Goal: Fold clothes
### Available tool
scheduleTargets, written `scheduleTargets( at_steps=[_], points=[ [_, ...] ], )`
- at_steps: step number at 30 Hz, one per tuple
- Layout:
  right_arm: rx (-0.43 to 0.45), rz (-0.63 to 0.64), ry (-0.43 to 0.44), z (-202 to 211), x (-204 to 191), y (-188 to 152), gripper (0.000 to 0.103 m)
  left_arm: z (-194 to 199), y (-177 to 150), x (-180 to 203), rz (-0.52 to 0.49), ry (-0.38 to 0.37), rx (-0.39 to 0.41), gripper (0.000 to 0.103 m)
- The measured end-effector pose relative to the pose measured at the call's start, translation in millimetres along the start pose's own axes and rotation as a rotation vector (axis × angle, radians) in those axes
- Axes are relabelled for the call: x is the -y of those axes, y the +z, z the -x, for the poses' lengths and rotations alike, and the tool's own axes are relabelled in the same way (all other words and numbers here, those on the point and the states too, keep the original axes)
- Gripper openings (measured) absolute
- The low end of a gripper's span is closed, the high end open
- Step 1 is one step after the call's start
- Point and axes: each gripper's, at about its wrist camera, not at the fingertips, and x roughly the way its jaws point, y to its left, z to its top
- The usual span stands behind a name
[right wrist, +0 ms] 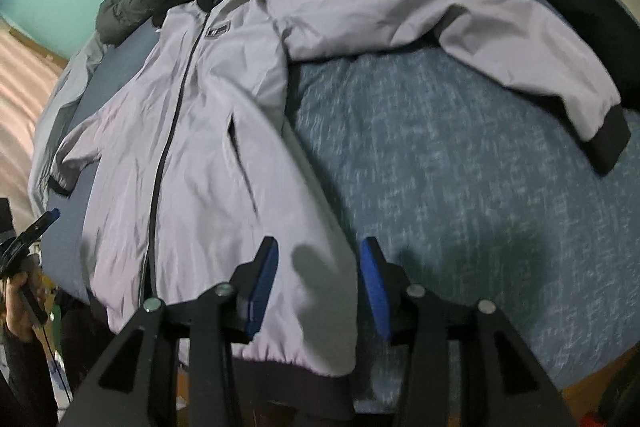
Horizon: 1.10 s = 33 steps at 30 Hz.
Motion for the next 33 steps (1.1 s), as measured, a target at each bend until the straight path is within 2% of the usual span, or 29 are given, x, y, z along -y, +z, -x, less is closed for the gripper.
scheduleTargets(
  at_steps=[4, 6, 7, 8, 13, 24, 29, 33],
  points=[
    [-0.050, 0.028, -0.028, -12.8, -2.2, -13.5, 0.043, -9.3, -15.2, -9.8, 0.007, 0.017, -0.083, 0.074],
    [-0.048, 0.036, -0.022, -15.8, -0.6, -19.7, 0.042, -15.1, -23.5, -12.8, 0.002, 0.031, -0.117, 0.074],
    [-0.046, 0.039, -0.018, -17.1, 0.2, -22.7, 0.030, -17.9, -27.3, -13.2, -0.003, 0.028, -0.129, 0.074],
    [-0.042, 0.040, -0.010, -17.5, 1.7, -26.5, 0.022, -20.0, -30.7, -13.6, -0.004, 0.025, -0.137, 0.073],
    [-0.033, 0.054, 0.015, -13.7, 6.9, -42.2, 0.004, -25.5, -41.4, -13.3, -0.002, 0.025, -0.154, 0.073],
    [-0.095, 0.079, -0.047, -7.3, 7.0, -66.9, 0.002, -21.8, -41.6, 8.3, -0.079, -0.015, -0.156, 0.073],
    [-0.142, 0.091, -0.060, -11.7, 5.8, -67.9, 0.002, -17.2, -35.9, 1.7, -0.052, -0.024, -0.139, 0.073],
    [-0.143, 0.070, -0.020, -5.2, 10.7, -62.9, 0.003, -12.2, -28.1, -3.2, -0.028, -0.027, -0.109, 0.073]
  ],
)
